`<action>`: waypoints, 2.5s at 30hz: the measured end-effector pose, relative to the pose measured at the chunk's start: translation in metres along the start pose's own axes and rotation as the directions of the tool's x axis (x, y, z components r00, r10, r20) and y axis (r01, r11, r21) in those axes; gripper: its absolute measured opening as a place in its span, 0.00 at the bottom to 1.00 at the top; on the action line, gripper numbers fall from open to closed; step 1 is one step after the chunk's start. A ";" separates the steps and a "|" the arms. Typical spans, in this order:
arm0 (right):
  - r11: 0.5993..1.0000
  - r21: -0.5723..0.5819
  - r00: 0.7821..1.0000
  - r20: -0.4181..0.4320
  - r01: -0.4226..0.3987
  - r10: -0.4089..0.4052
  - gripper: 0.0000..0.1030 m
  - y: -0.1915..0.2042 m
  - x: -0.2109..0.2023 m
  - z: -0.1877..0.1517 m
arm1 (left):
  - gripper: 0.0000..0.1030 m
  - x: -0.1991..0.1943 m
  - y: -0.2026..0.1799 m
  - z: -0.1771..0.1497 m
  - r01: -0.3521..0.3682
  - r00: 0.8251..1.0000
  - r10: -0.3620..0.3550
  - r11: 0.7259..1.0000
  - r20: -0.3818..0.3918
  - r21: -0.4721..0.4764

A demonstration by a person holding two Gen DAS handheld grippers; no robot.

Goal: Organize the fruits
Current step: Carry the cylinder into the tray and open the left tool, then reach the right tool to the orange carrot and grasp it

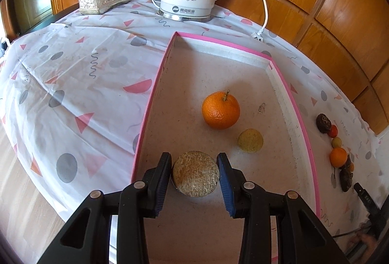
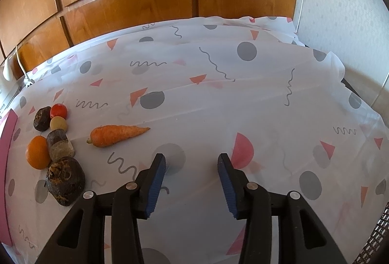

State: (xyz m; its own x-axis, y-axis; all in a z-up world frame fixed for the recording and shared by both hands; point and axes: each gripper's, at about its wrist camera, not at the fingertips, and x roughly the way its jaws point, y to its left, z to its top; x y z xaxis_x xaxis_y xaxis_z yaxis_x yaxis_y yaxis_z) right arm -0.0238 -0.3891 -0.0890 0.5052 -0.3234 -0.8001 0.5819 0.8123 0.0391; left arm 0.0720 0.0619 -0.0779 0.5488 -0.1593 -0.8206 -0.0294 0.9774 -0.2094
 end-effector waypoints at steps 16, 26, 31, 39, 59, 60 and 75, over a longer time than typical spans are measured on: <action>0.973 0.003 0.967 -0.106 -0.232 0.231 0.42 0.030 0.001 0.013 | 0.60 -0.033 -0.004 0.000 -0.020 0.994 0.018 1.000 0.112 0.009; 0.907 0.220 0.904 -0.160 -0.359 0.396 0.40 0.036 0.024 0.035 | 0.66 -0.045 -0.002 -0.002 -0.023 0.989 0.023 1.000 0.146 0.003; 0.915 0.226 0.914 -0.159 -0.334 0.373 0.40 0.043 0.033 0.045 | 0.67 -0.047 0.001 -0.003 -0.028 0.989 0.029 1.000 0.145 -0.009; 0.945 0.151 0.936 -0.164 -0.289 0.313 0.40 0.054 0.039 0.050 | 0.68 -0.051 0.007 -0.004 -0.030 0.988 0.034 0.999 0.150 -0.031; 0.919 -0.298 0.962 -0.168 -0.257 0.215 0.40 0.061 0.024 0.062 | 0.71 -0.051 0.009 -0.002 -0.025 0.989 0.033 0.998 0.142 -0.056; 0.910 -0.320 0.961 -0.176 -0.263 0.215 0.40 0.064 0.027 0.064 | 0.71 -0.052 0.009 -0.002 -0.027 0.989 0.034 0.998 0.141 -0.055; 0.868 -0.431 0.965 -0.195 -0.247 0.178 0.39 0.080 0.056 0.064 | 0.71 -0.054 0.018 -0.004 -0.062 0.988 0.074 0.994 0.133 -0.093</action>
State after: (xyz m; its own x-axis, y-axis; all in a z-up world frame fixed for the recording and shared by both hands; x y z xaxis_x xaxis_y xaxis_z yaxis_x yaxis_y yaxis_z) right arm 0.0920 -0.3733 -0.0926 0.4665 -0.0729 -0.8815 0.1055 0.9941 -0.0263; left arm 0.0388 0.0878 -0.0398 0.6514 -0.0669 -0.7558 -0.1406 0.9682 -0.2069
